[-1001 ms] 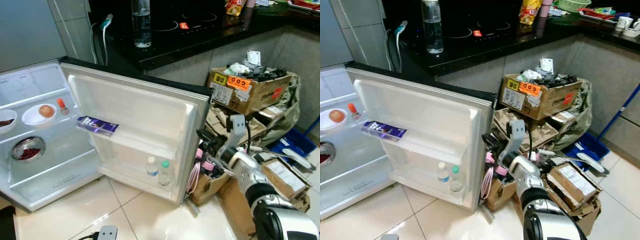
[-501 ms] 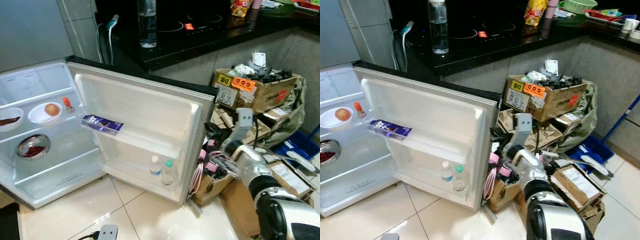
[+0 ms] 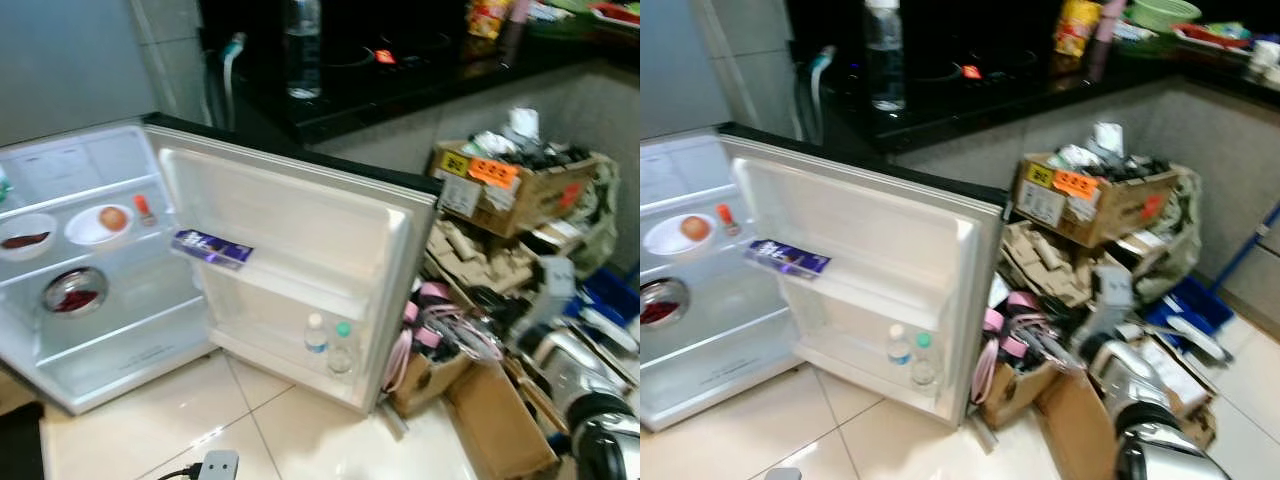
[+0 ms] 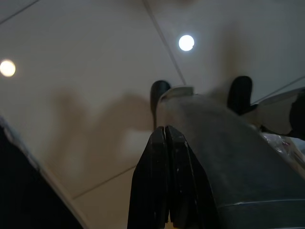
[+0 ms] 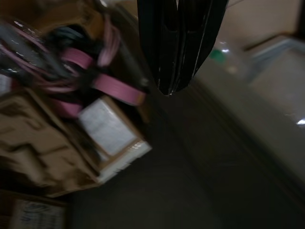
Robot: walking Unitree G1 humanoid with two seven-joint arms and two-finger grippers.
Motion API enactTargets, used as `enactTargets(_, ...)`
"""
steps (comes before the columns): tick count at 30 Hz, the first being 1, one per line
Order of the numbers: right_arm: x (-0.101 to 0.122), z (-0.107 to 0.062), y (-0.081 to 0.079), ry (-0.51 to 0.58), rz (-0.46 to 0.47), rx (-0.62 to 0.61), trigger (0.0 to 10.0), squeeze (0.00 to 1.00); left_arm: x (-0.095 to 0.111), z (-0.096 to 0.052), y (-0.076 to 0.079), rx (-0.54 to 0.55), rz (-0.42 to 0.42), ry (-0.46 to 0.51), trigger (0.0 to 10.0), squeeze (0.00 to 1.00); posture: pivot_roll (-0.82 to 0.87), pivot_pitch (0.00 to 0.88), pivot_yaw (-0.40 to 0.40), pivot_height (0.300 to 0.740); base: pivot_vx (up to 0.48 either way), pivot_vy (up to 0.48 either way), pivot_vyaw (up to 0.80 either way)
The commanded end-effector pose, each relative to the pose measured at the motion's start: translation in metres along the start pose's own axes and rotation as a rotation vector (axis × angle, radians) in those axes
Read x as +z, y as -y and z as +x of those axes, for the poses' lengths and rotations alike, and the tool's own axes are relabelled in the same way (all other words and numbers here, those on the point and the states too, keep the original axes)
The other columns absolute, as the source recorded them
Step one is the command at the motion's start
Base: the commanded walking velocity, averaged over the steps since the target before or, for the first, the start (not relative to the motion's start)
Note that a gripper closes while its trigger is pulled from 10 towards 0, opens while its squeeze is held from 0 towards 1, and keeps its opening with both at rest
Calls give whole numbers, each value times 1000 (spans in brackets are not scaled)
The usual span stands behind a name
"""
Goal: Restocking fridge
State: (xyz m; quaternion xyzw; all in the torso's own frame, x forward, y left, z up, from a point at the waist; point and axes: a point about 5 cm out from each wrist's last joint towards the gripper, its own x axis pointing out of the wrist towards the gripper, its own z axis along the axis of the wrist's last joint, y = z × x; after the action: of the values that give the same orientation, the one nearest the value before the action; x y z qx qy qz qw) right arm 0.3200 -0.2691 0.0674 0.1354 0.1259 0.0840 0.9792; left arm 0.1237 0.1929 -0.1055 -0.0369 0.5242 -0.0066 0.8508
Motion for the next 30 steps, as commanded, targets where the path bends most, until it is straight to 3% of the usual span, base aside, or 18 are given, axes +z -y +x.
enactTargets(1,-2,-2,6,-23,-6,-74,10000,0,-13,-2,-1,1,-5,-46,10000,0,-94,0,-20,740,0,0,775)
enactTargets(7,10,-9,25,2,-58,-257,10000,0,-14,-2,-1,-1,-5,-47,10000,0,-94,0,-24,740,0,0,769)
enactTargets(9,16,-13,35,10,-74,-376,10000,0,-14,-2,0,-1,-5,-48,10000,0,-94,0,-24,740,0,0,0)
enactTargets(19,34,-22,53,38,-128,-564,10000,0,-14,-2,0,-4,-3,-49,10000,0,-94,0,-26,740,0,0,0)
enactTargets(23,45,-13,44,115,-60,-494,10000,0,-14,-2,0,-6,-2,-49,10000,0,-97,0,-21,740,0,0,0)
enactTargets(24,50,-3,30,153,-36,-378,10000,0,-14,-2,0,-6,0,-50,10000,0,-97,0,-21,740,0,0,0)
enactTargets(30,66,11,13,203,-47,-288,10000,0,-17,-3,0,-6,-4,-55,10000,0,-83,0,-23,740,0,0,0)
